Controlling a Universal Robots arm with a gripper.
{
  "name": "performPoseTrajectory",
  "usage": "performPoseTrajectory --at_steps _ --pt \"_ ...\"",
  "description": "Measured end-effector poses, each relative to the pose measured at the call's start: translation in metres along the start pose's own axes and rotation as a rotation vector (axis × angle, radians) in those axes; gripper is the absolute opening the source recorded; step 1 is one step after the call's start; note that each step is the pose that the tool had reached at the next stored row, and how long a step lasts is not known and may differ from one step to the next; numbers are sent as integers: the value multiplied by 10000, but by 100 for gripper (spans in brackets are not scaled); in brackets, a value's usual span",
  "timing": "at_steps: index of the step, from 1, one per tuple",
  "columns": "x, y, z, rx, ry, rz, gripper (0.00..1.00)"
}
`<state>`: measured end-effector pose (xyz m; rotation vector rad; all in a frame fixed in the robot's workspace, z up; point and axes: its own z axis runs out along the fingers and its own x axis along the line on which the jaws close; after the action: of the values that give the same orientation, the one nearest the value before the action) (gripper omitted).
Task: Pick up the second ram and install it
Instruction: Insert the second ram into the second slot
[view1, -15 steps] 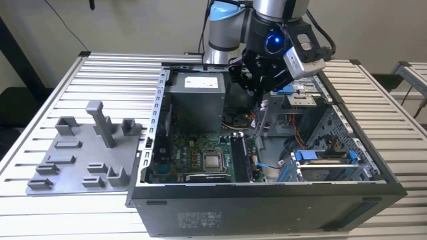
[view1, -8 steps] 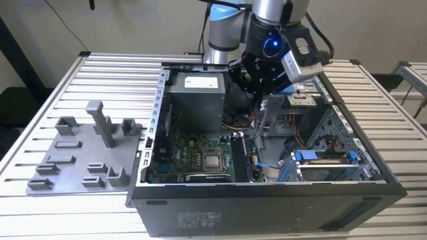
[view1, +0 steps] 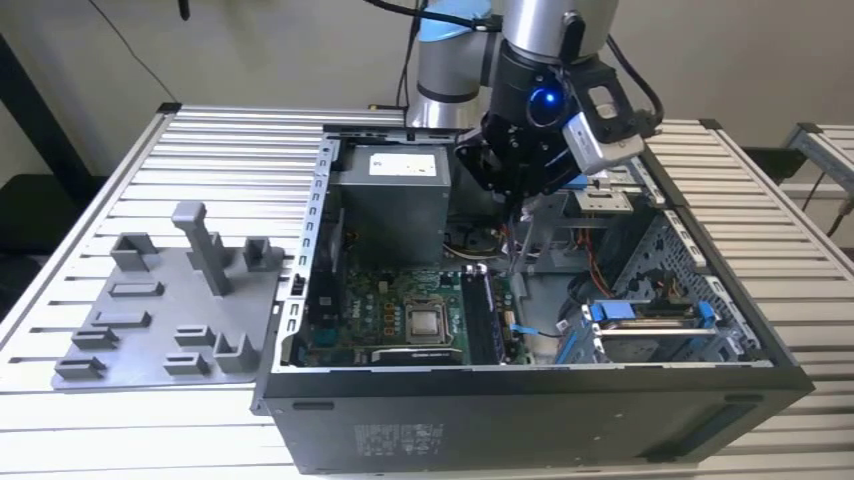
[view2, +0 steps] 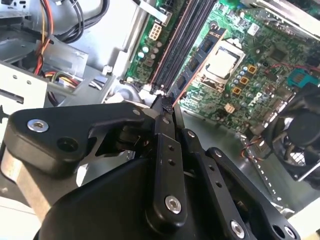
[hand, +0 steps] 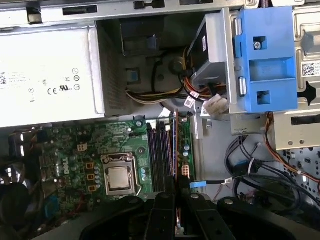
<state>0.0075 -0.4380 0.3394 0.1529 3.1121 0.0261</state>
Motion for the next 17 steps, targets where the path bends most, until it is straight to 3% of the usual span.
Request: performPoseTrajectory --at_steps 6,17 --pt "0 -23 70 -11 8 -421 14" --pt "-5 -90 156 -12 9 -454 14"
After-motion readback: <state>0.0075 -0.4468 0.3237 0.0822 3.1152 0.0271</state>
